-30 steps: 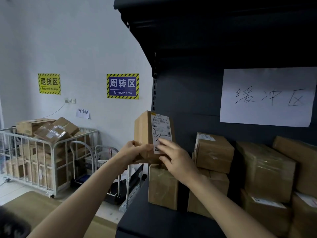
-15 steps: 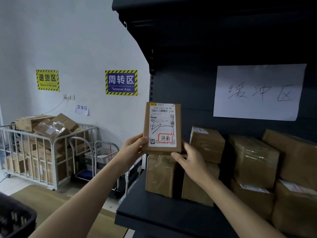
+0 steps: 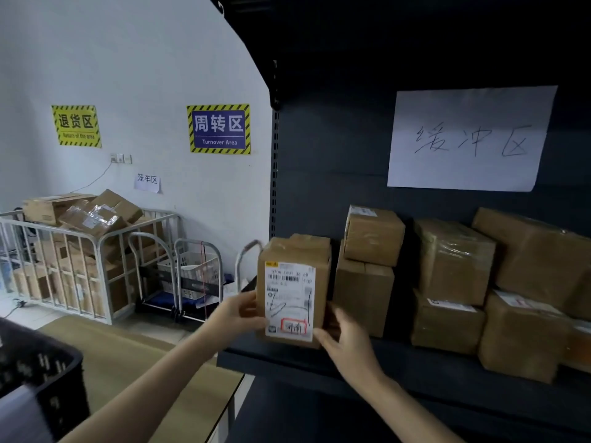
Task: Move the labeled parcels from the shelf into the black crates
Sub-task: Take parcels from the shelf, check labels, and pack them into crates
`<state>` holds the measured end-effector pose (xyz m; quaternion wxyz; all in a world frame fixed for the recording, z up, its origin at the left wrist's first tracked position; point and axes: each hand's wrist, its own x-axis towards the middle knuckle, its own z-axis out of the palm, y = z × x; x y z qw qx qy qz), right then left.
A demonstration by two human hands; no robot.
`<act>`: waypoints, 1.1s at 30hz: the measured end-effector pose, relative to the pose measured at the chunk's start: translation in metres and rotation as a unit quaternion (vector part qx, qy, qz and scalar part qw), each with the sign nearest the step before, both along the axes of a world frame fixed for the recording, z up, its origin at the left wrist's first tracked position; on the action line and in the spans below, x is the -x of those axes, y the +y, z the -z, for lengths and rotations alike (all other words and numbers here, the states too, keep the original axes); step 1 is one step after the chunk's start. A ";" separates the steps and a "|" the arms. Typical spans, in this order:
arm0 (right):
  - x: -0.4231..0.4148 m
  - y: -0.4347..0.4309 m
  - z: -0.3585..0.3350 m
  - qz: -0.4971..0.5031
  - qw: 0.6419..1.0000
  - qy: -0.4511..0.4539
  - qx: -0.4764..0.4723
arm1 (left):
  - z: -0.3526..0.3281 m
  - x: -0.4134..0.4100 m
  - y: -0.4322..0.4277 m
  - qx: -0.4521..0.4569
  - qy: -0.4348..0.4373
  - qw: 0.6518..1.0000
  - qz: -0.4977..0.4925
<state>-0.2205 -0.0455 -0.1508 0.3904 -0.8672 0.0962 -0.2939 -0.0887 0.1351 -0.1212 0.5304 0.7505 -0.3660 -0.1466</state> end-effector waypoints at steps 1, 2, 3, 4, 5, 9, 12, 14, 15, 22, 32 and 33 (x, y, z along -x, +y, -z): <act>-0.001 0.002 0.007 0.001 1.000 0.017 0.000 | 0.008 0.001 -0.001 -0.021 -0.006 1.000 -0.013; -0.002 0.002 0.012 0.001 0.999 0.032 0.001 | 0.016 0.003 -0.003 -0.038 -0.009 0.999 -0.023; -0.003 0.001 0.016 0.002 0.999 0.046 0.000 | 0.022 0.004 -0.005 -0.049 -0.010 0.998 -0.030; -0.004 0.000 0.020 0.003 0.998 0.055 0.000 | 0.027 0.005 -0.008 -0.054 -0.014 0.998 -0.036; -0.005 -0.002 0.022 0.003 0.998 0.064 0.002 | 0.030 0.006 -0.011 -0.053 -0.021 0.997 -0.042; -0.002 -0.012 0.018 0.010 0.997 0.079 0.010 | 0.021 0.014 -0.021 -0.050 -0.069 0.994 -0.069; 0.007 -0.029 0.003 0.038 0.997 0.066 0.003 | -0.003 0.019 -0.022 0.005 -0.092 0.994 -0.064; 0.016 -0.045 -0.011 0.063 0.997 0.051 0.002 | -0.023 0.023 -0.026 0.039 -0.124 0.988 -0.081; 0.021 -0.054 -0.020 0.076 0.996 0.042 0.001 | -0.033 0.023 -0.031 0.041 -0.151 0.983 -0.095; 0.039 -0.098 -0.071 0.148 0.989 -0.007 0.004 | -0.095 0.013 -0.085 -0.058 -0.281 0.951 -0.118; 0.001 -0.138 -0.108 0.167 0.983 0.007 -0.076 | -0.119 -0.008 -0.187 -0.103 -0.142 0.982 -0.063; -0.005 -0.140 -0.109 0.164 0.983 0.017 -0.082 | -0.119 -0.009 -0.195 -0.100 -0.120 0.986 -0.054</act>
